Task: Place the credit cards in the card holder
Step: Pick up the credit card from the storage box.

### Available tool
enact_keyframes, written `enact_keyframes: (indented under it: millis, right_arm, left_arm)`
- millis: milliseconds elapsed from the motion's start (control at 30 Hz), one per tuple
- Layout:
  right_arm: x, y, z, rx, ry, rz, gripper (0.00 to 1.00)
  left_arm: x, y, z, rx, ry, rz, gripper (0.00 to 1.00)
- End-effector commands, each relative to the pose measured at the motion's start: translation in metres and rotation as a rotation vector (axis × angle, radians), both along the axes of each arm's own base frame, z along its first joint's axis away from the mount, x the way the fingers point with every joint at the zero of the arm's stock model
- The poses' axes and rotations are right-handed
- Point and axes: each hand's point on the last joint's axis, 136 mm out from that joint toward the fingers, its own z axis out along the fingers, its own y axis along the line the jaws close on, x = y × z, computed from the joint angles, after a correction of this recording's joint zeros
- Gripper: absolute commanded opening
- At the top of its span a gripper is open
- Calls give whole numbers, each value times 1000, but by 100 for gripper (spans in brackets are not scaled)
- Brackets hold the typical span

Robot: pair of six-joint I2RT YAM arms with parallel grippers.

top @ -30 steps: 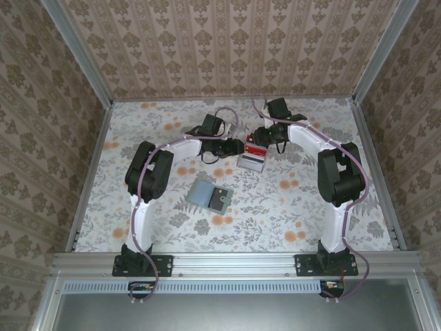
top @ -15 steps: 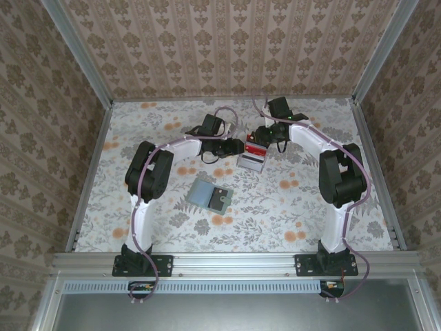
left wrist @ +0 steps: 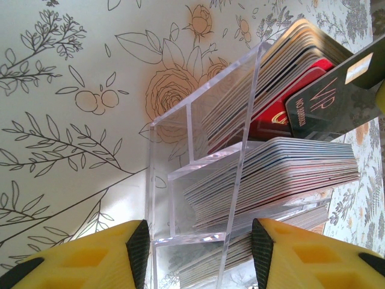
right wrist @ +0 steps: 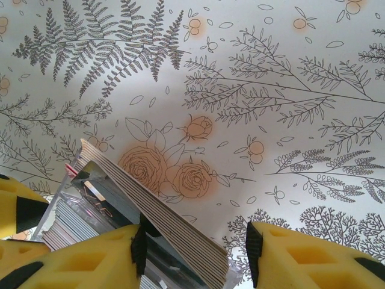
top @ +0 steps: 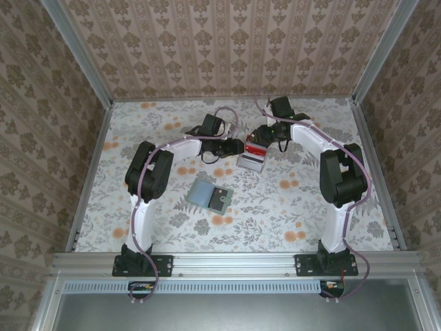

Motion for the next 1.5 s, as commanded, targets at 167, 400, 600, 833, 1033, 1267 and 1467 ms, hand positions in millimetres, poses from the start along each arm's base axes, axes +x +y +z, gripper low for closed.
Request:
enact_keyframes:
  millis: [167,400,600,833,1033,1267,1467]
  right_arm:
    - [4,-4,6,-6,-29,-4,38]
    - [4,-3,16,1,-50,9,19]
    - [1,-2,24,5,-63,25,15]
    - [0,3,33,45,-77,41,7]
    - [-5,15,41,194,-73,78,4]
    - [-7,19,51,317,-78,90,4]
    - [-8,16,73,432,-112,74,3]
  left_arm:
    - [-21,14,-27,86,104,10,50]
    - [-21,14,-27,88,107,10,50]
    - [-23,14,-27,89,111,9,50]
    - [-23,14,-25,85,107,8,50]
    - [-23,14,-24,83,109,9,50]
    - [-22,14,-17,69,101,12,50]
    - [-19,11,6,37,74,21,51]
